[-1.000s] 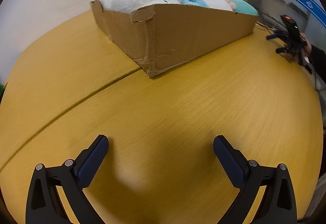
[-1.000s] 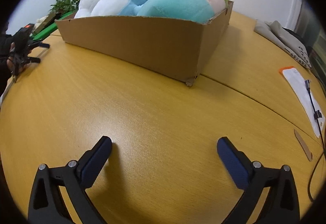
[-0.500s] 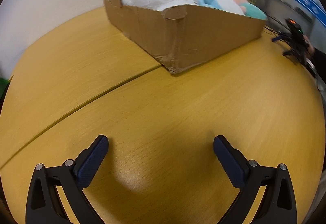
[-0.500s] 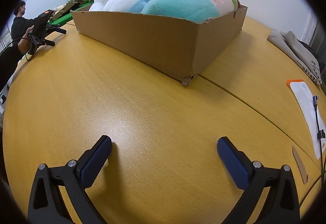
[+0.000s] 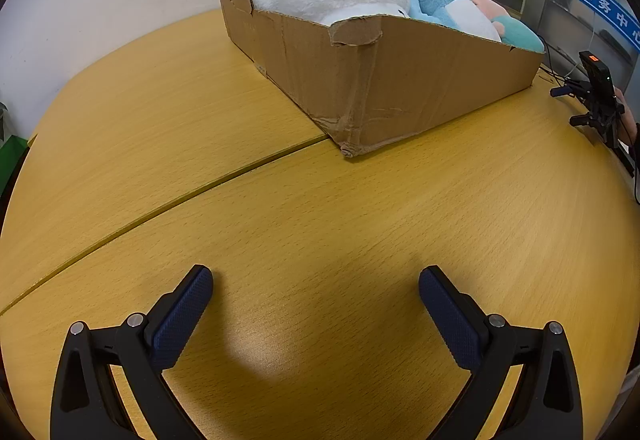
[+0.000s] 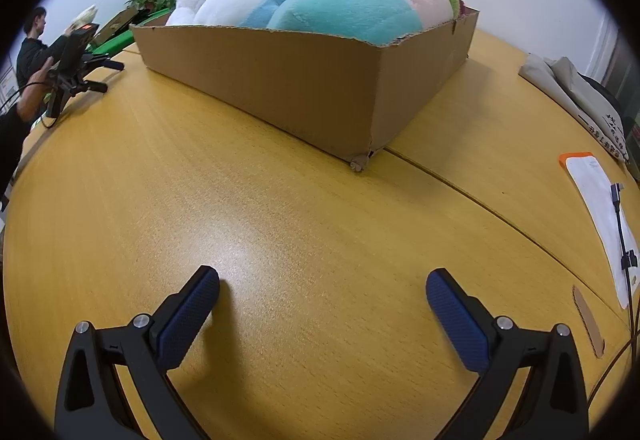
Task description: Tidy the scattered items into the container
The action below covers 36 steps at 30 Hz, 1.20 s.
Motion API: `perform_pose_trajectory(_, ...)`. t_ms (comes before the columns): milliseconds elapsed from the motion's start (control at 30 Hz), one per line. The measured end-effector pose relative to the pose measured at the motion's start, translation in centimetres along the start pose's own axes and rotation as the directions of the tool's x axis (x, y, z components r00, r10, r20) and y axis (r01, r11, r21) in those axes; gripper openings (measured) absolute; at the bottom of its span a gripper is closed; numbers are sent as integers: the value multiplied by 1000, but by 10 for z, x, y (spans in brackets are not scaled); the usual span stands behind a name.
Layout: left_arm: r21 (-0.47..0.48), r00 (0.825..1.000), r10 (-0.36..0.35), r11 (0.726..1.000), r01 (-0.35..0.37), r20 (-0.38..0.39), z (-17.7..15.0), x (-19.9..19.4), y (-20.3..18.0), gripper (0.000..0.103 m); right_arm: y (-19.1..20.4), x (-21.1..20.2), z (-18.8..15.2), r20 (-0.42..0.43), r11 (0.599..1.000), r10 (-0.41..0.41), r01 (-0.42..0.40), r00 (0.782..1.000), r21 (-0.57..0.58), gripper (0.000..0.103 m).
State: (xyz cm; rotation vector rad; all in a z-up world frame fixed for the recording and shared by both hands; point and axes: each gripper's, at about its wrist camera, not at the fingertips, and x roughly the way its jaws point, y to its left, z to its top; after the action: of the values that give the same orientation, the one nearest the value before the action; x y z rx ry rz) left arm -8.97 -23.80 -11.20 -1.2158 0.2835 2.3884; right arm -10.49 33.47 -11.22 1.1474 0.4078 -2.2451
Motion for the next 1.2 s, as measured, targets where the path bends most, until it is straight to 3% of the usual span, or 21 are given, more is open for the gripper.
perform_pose_trajectory(1200,1,1000,0,1000,0,-2,2,-1,0,103,-3,3,3,2,1000,0,0,1000,2,103)
